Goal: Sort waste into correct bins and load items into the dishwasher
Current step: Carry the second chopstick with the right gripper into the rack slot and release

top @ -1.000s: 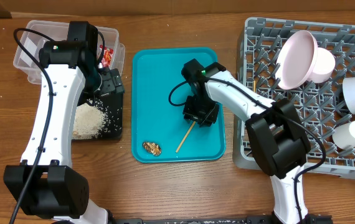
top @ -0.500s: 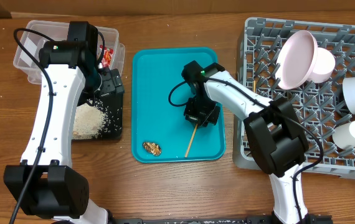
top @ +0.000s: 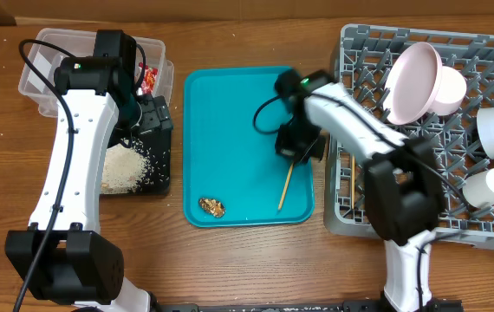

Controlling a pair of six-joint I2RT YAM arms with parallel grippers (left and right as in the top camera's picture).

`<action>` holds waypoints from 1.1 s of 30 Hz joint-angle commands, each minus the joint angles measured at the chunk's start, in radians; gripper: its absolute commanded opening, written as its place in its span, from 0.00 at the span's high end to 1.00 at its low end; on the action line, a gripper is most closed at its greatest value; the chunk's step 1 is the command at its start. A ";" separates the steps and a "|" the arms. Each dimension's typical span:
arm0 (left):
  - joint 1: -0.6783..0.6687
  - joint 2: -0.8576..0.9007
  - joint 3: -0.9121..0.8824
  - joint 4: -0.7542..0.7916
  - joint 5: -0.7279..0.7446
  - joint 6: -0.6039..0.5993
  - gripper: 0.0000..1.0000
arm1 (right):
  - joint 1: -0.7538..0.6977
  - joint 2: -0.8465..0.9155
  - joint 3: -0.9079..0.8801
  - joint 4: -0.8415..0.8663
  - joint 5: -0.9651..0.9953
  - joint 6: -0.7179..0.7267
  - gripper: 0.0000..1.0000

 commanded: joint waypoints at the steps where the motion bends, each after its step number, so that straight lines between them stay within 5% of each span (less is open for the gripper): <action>1: -0.002 -0.016 0.019 0.000 0.005 -0.006 0.04 | -0.024 -0.202 0.097 -0.010 0.035 -0.135 0.96; 12: -0.002 -0.016 0.019 0.003 0.005 -0.006 0.04 | -0.102 -0.339 0.087 -0.126 0.391 -0.263 0.96; 33: -0.002 -0.016 0.019 0.001 0.006 -0.007 0.04 | -0.188 -0.338 -0.232 0.079 0.243 -0.316 0.96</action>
